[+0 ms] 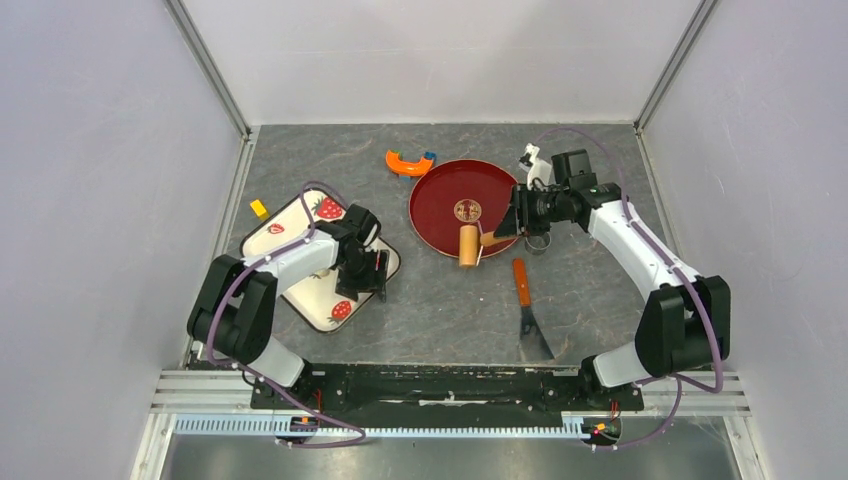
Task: Roll out the dumpling wrappers from the dough
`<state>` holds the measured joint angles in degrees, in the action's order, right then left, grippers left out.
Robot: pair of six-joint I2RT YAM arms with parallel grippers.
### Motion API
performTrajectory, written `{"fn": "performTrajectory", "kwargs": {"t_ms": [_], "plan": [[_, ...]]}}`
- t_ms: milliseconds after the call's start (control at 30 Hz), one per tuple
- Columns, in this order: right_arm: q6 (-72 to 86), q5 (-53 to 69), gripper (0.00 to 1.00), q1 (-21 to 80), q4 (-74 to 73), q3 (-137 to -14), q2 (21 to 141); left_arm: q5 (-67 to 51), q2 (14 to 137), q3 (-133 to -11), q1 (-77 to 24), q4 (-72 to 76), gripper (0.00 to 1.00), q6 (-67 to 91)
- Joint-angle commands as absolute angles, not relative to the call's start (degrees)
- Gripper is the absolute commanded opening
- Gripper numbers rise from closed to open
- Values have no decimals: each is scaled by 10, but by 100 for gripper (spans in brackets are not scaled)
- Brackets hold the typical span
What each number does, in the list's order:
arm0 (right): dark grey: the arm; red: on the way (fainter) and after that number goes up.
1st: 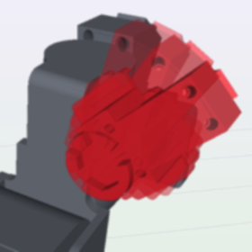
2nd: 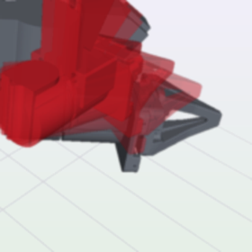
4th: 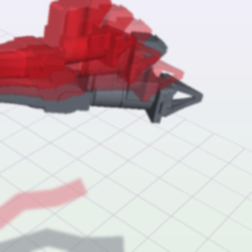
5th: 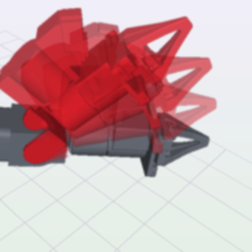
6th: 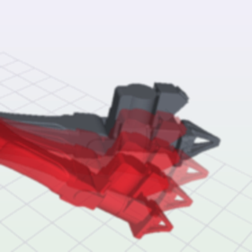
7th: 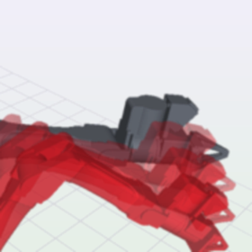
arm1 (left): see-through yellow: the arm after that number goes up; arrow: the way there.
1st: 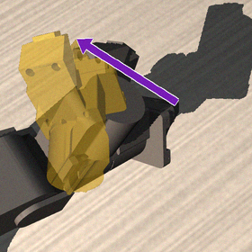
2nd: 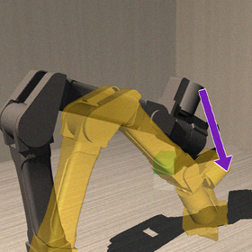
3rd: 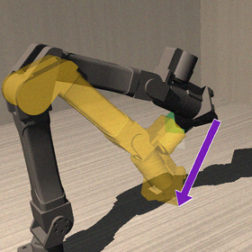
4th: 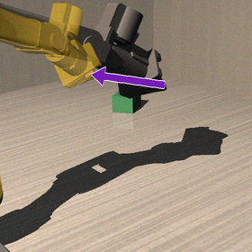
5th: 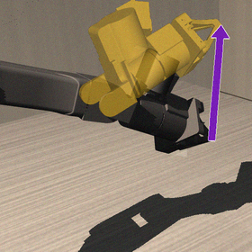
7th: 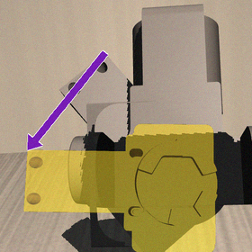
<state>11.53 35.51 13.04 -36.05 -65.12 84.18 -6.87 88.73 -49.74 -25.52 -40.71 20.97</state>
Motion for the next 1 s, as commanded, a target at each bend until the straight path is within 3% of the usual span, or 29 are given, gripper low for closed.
{"fn": "performTrajectory", "kwargs": {"t_ms": [0, 367, 967], "plan": [[118, 356, 0, 109, -347, -690, 804, -184, 923, -490, -264, -350, 70, 225], [116, 359, 0, 74, -348, -695, 799, -260, 978, -519, -338, -307, 45, 324], [90, 331, 0, 37, -370, -689, 786, -313, 1118, -673, -409, -224, 40, 442]]}}
